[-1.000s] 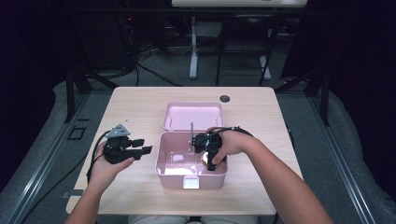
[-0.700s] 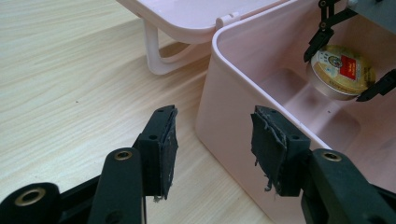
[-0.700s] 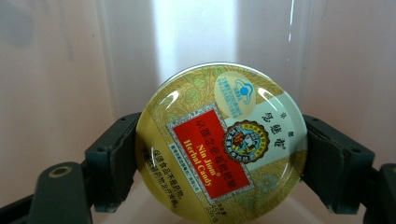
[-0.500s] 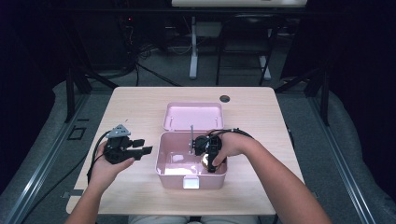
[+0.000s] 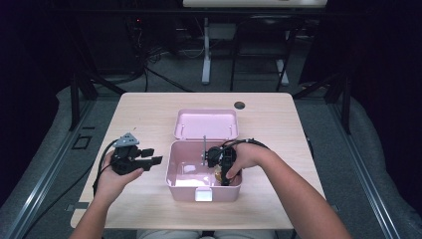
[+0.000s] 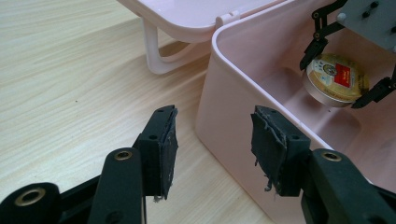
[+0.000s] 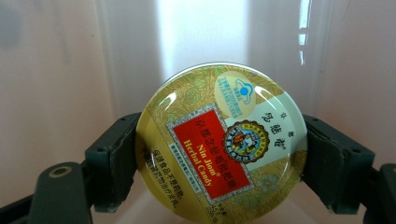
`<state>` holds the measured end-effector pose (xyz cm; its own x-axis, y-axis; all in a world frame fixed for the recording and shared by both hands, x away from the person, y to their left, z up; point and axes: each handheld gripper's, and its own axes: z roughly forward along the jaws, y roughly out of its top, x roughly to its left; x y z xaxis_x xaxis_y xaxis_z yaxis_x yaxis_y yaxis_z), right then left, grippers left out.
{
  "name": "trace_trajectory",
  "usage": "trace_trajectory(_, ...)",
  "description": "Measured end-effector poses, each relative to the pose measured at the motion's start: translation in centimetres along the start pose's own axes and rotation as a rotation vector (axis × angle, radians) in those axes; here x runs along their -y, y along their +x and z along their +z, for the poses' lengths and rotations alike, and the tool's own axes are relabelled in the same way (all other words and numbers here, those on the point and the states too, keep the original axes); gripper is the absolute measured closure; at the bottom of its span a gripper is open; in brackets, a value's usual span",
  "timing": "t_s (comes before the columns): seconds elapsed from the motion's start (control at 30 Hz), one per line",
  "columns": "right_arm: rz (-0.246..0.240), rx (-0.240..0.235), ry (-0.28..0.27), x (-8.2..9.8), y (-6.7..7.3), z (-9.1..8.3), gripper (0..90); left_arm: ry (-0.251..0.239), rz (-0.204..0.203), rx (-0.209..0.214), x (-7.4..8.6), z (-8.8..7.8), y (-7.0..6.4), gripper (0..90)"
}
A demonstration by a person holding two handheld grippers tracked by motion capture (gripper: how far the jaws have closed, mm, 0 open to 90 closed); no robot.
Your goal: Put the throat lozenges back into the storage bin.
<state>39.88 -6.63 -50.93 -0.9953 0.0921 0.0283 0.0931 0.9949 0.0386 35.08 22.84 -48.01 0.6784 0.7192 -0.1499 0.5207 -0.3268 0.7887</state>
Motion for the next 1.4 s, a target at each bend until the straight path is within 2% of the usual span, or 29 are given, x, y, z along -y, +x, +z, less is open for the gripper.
trace_trajectory(0.23,0.003,-0.009,-0.004,0.0,-0.1,0.3,19.8,0.000,0.000,-0.001,0.0,0.0,0.0,50.2)
trace_trajectory(1.1,0.001,0.006,-0.005,0.0,-0.3,0.8,18.4,0.002,0.001,-0.001,0.0,0.0,0.0,50.2)
trace_trajectory(1.13,0.005,0.006,-0.007,0.0,-0.3,0.8,14.7,0.002,0.001,-0.001,0.0,0.0,0.0,50.2)
trace_trajectory(1.4,0.019,0.020,-0.036,0.1,-0.3,-0.4,16.0,0.004,0.002,0.001,0.0,0.0,0.0,50.2)
